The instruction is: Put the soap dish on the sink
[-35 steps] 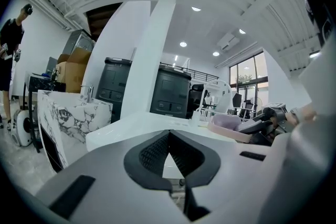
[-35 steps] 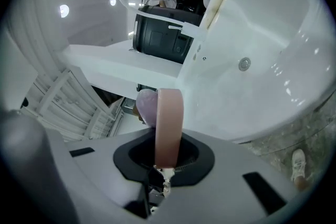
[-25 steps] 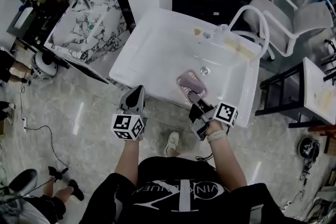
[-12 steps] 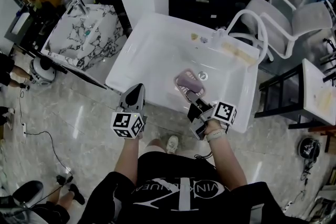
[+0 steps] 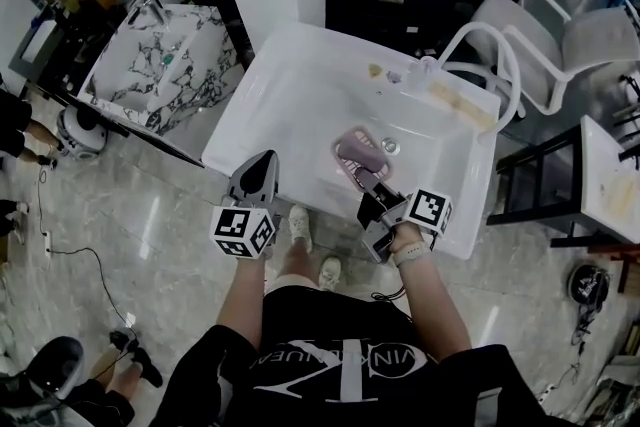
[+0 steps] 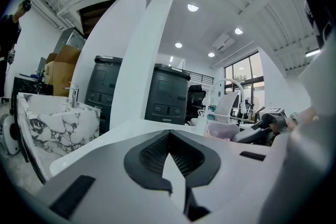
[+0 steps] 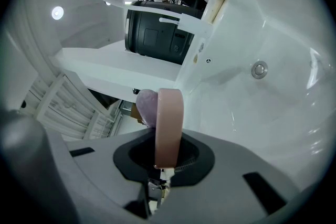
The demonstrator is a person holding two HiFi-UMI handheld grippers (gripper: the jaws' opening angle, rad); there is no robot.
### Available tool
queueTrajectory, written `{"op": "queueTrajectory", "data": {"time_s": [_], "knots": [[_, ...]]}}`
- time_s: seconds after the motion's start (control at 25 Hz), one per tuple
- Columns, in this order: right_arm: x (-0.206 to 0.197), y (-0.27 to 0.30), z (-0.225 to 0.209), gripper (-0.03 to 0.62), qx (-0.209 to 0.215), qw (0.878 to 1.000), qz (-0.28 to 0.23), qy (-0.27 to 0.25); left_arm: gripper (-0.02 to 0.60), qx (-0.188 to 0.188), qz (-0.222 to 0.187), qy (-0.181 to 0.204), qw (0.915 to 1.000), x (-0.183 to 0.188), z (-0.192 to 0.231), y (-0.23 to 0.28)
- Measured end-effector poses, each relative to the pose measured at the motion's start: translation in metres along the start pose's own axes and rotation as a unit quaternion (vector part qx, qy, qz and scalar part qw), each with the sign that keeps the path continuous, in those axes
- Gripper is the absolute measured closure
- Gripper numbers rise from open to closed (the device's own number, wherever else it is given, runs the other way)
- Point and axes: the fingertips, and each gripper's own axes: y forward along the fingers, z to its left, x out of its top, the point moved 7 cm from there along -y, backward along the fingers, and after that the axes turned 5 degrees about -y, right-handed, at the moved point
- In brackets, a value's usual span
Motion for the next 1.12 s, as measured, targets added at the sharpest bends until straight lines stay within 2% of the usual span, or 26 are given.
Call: {"op": "queueTrajectory", "data": {"time_s": [0.32, 0.6, 0.72, 1.12], "knots": [[0.023, 0.025, -0.001, 0.546, -0.010, 1.000, -0.004, -0.003, 0.566, 0.000, -0.003, -0.006, 1.0000, 0.005, 0.020, 0.031], [0.046, 0.057, 0.002, 0.546, 0.011, 1.000, -0.005, -0.006, 0.566, -0.009, 0.001, -0.007, 0.9999, 0.013, 0.036, 0.068], [0.055, 0.071, -0.001, 0.546, -0.009, 1.000, -0.002, -0.001, 0.568, -0.014, 0.006, -0.006, 0.9999, 0.016, 0.044, 0.084], [0.084, 0.122, 0.000, 0.546, -0.010, 1.000, 0.006, 0.012, 0.568, -0.016, 0.017, -0.008, 0.9997, 0.030, 0.076, 0.130]]}}
